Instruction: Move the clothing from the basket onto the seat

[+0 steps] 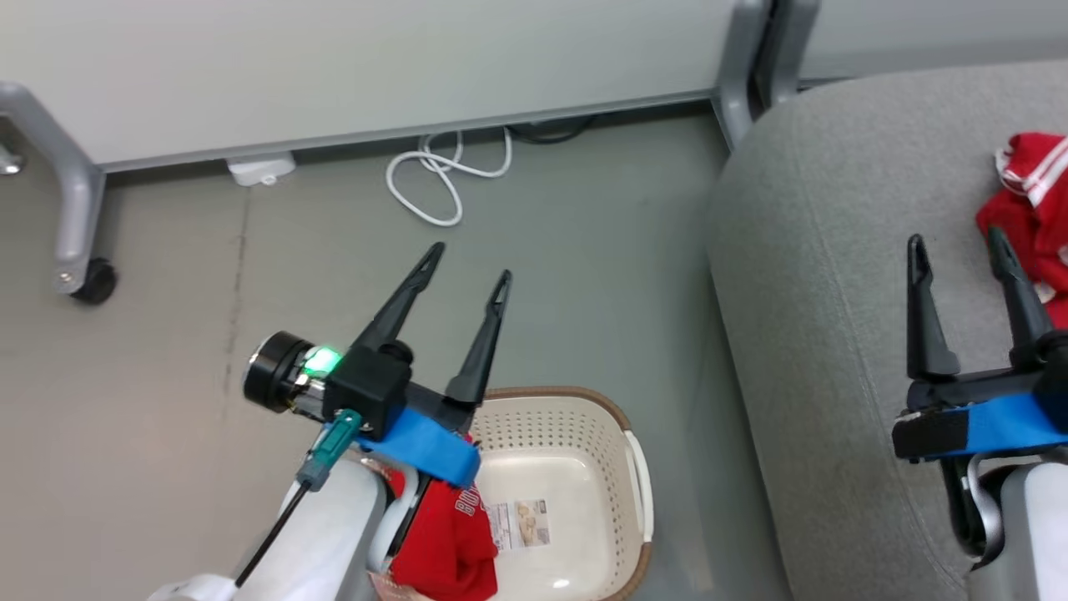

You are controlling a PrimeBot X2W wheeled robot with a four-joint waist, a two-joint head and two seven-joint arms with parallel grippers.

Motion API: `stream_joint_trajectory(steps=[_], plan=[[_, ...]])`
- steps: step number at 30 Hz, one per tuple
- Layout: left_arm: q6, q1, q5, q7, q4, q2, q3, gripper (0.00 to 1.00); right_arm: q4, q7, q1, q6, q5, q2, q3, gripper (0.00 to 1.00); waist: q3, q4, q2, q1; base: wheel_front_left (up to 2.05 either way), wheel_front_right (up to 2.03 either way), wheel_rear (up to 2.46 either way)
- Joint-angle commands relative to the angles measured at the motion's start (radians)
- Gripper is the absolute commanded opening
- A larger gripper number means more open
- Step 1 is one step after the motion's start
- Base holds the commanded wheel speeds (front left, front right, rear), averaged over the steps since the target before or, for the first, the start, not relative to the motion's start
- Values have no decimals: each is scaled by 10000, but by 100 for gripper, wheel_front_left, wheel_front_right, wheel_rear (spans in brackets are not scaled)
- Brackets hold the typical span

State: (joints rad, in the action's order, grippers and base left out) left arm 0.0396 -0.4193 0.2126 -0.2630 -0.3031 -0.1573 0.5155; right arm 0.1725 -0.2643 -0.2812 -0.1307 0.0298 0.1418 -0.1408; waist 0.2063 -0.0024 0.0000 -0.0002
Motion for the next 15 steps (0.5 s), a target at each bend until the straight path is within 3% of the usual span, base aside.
stream_joint_trajectory(steps=[1, 15], plan=[[-93, 294, 67, -27, 93, -93, -321, 100, -190, -5, 243, -1, 86, -46, 168, 100, -162, 229, 0, 2, 0, 0, 0], [-407, 2169, 37, -27, 535, -279, -2392, 100, -749, -4, 1518, -1, 50, -607, 683, 100, -1448, 1057, 0, 2, 0, 0, 0]])
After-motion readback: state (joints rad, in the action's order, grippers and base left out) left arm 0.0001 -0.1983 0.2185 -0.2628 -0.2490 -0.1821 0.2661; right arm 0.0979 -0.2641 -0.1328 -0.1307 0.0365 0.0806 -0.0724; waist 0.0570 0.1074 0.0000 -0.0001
